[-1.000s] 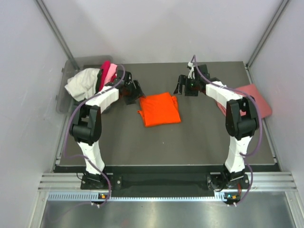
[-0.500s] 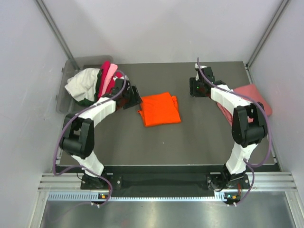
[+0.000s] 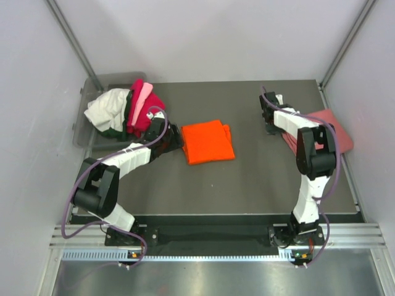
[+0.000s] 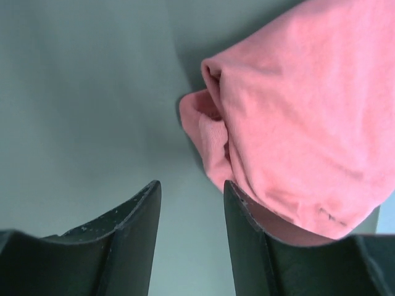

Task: Fold and stack the t-shirts
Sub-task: Neatly place the folded tshirt to the corner

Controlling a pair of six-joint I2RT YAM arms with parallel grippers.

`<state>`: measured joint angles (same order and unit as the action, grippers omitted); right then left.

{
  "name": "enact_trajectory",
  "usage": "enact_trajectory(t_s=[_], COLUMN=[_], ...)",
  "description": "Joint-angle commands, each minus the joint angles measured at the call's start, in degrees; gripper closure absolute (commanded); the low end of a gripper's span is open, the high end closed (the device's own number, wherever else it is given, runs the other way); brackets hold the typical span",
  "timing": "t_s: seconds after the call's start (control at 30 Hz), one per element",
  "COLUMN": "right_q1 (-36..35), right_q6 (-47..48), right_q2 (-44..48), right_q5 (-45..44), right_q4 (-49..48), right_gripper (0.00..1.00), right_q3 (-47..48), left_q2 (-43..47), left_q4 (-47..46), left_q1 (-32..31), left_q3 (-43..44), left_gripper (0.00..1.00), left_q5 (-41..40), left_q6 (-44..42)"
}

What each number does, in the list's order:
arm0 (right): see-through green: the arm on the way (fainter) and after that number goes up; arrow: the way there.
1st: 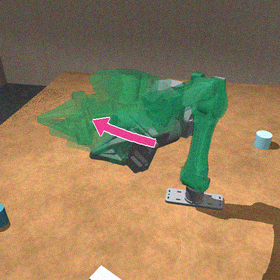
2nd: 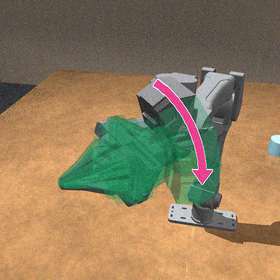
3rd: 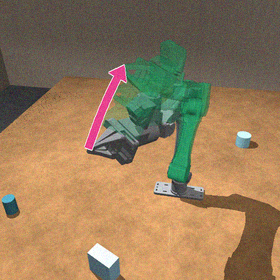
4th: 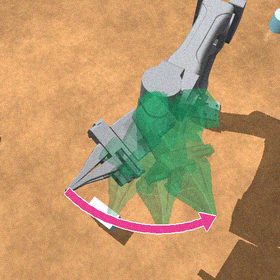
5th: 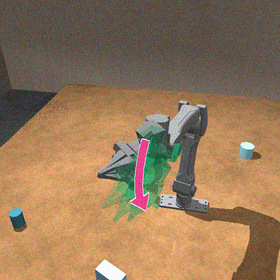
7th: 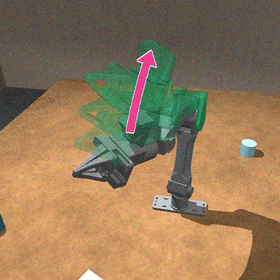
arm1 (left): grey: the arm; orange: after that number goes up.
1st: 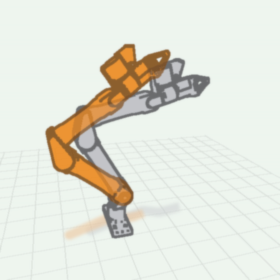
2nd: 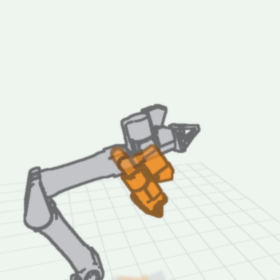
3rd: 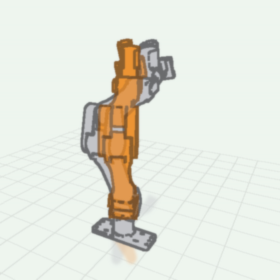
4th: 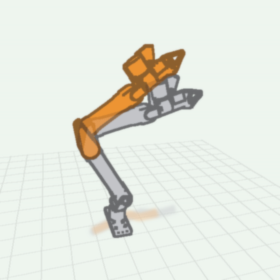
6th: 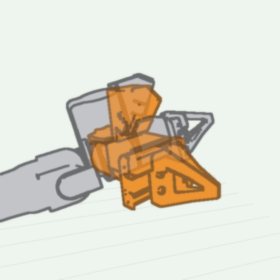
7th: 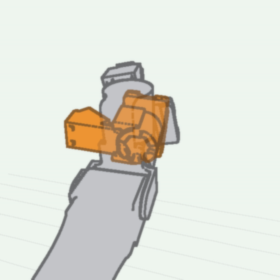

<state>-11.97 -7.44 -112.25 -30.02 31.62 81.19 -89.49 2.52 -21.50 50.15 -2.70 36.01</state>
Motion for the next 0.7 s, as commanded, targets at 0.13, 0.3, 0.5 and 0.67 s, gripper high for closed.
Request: enact_trajectory(t_s=[0.13,0.3,0.5,0.67], right_q1=[1.4,2.6,3.3,3.6], right_q6=[0.0,-0.3,-0.1,-0.9], right_q2=[-5.7,-8.7,-9.8,-10.2], right_q5=[-8.4,-9.9,-10.1,-8.9], right_q4=[3.9,4.2,3.2,3.5], right_gripper=[0.55,0.55,0.57,0.94], right_q3=[4.6,5.4,5.2,5.6], left_q2=[0.5,0.8,1.1,0.9], left_q4=[-4.2,-4.1,-3.7,-3.5], left_q1=[-0.4,-0.4,-0.3,-0.3], left_q3=[1.4,1.4,1.3,1.3], left_gripper=[0.36,0.36,0.36,0.36], left_q5=[-0.3,-0.8,-1.6,-2.4], left_q6=[0.8,0.7,0.3,0.2])
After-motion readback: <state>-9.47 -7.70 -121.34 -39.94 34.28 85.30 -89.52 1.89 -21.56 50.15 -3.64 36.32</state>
